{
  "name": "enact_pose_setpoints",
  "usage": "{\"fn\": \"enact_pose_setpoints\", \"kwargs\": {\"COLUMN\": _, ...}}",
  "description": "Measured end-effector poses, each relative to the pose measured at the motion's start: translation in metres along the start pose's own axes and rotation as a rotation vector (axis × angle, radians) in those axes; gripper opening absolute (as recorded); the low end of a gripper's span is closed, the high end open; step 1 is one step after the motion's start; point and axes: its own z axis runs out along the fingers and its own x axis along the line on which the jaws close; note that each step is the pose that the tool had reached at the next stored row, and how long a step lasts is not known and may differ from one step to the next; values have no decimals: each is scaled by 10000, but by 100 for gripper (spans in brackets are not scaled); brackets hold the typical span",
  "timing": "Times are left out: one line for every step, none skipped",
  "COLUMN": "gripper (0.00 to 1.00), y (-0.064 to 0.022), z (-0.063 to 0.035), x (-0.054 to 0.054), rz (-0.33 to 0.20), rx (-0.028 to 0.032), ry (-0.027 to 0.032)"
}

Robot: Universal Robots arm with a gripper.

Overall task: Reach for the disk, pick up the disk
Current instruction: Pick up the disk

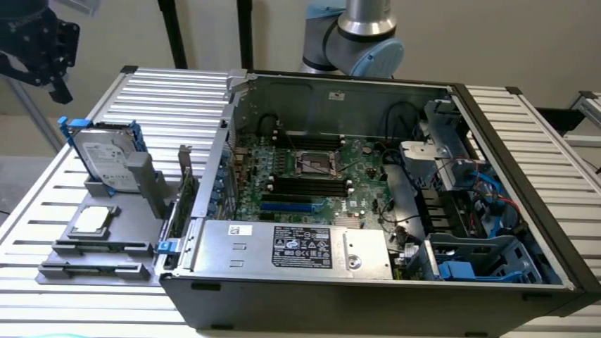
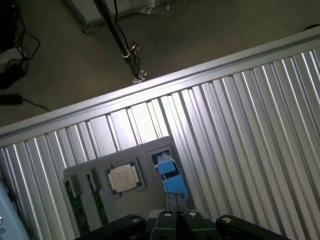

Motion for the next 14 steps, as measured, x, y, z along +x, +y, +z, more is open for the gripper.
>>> {"fn": "enact_pose_setpoints", "kwargs": {"gripper": 11, "y": 0, "z": 4, "x": 0, "rz": -181, "rx": 1, "ry": 4}}
{"fn": "enact_pose_setpoints", "kwargs": {"gripper": 11, "y": 0, "z": 7, "x": 0, "rz": -361, "rx": 1, "ry": 10}}
{"fn": "enact_pose_setpoints", "kwargs": {"gripper": 11, "y": 0, "z": 10, "x": 0, "rz": -537, "rx": -1, "ry": 16}}
{"fn": "enact_pose_setpoints", "kwargs": {"gripper": 11, "y": 0, "z": 14, "x": 0, "rz": -707, "rx": -1, "ry": 21}}
{"fn": "enact_pose_setpoints", "kwargs": {"gripper": 11, "y": 0, "z": 18, "x": 0, "rz": -872, "rx": -1, "ry": 26}}
{"fn": "enact_pose_setpoints", "kwargs": {"gripper": 11, "y": -1, "z": 21, "x": 0, "rz": -1014, "rx": -2, "ry": 30}}
{"fn": "enact_pose_setpoints", "kwargs": {"gripper": 11, "y": -2, "z": 23, "x": 0, "rz": -1135, "rx": -3, "ry": 34}}
{"fn": "enact_pose_setpoints", "kwargs": {"gripper": 11, "y": -3, "z": 26, "x": -1, "rz": -1245, "rx": -3, "ry": 37}}
{"fn": "enact_pose_setpoints", "kwargs": {"gripper": 11, "y": -5, "z": 29, "x": -2, "rz": -1356, "rx": -2, "ry": 39}}
{"fn": "enact_pose_setpoints", "kwargs": {"gripper": 11, "y": -7, "z": 32, "x": -2, "rz": -1456, "rx": -3, "ry": 43}}
{"fn": "enact_pose_setpoints", "kwargs": {"gripper": 11, "y": -10, "z": 34, "x": -3, "rz": -1554, "rx": -5, "ry": 47}}
{"fn": "enact_pose_setpoints", "kwargs": {"gripper": 11, "y": -14, "z": 37, "x": -4, "rz": -1646, "rx": -5, "ry": 50}}
{"fn": "enact_pose_setpoints", "kwargs": {"gripper": 11, "y": -17, "z": 39, "x": -5, "rz": -1735, "rx": -6, "ry": 52}}
{"fn": "enact_pose_setpoints", "kwargs": {"gripper": 11, "y": -22, "z": 42, "x": -6, "rz": -1814, "rx": -7, "ry": 56}}
